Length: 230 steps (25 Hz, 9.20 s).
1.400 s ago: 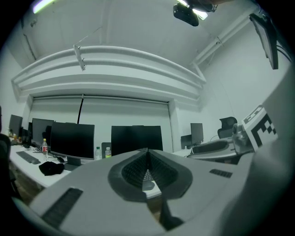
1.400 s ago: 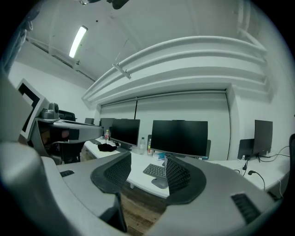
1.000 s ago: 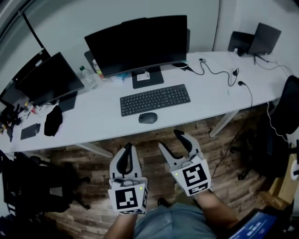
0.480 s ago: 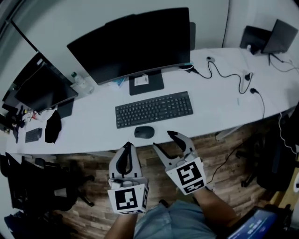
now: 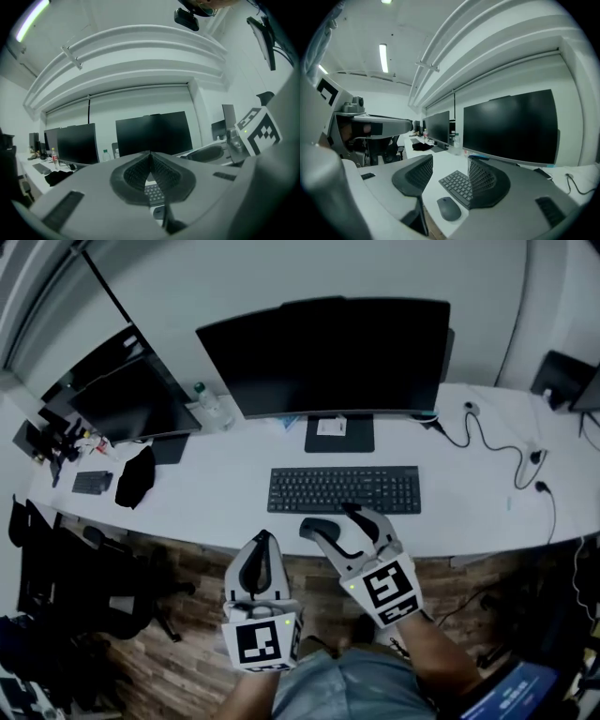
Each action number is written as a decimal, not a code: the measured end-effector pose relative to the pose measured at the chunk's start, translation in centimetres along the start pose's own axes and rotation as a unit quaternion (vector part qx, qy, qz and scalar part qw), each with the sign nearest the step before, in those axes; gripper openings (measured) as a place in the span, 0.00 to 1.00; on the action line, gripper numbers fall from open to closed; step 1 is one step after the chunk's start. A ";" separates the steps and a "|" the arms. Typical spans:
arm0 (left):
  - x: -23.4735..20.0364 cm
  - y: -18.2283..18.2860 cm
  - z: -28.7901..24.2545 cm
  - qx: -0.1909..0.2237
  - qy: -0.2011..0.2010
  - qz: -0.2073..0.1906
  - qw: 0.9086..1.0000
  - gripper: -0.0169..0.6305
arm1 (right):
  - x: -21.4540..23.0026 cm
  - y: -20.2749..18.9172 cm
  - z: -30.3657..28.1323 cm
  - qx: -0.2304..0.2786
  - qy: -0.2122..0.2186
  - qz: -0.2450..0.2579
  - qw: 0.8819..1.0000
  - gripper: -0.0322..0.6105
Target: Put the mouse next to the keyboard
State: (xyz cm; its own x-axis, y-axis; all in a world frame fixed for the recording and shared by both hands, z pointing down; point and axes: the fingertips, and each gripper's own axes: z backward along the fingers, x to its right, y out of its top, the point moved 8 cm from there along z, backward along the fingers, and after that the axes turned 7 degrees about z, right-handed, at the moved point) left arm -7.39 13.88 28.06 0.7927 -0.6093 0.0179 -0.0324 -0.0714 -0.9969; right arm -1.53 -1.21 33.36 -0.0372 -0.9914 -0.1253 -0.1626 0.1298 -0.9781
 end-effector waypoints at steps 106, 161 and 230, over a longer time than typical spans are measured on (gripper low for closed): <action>-4.3 0.4 -18.5 0.041 -0.202 0.046 0.977 0.03 | 8.1 1.1 -6.7 -0.131 -0.193 0.014 0.972 0.53; 16.9 -10.5 -29.5 -0.151 -0.288 0.016 0.945 0.03 | 22.7 -21.2 4.7 -0.285 -0.259 -0.167 0.907 0.53; 6.8 9.3 -21.2 0.106 -0.272 0.058 0.955 0.03 | 16.7 7.7 3.9 0.023 -0.369 0.059 0.927 0.07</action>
State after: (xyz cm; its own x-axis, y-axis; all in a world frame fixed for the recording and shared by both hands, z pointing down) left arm -15.20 -7.62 20.49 0.9920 -0.0998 -0.0778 -0.0603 0.1670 -0.9841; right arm 0.49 -16.82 23.09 0.6355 -0.7138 -0.2943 -0.1576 0.2532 -0.9545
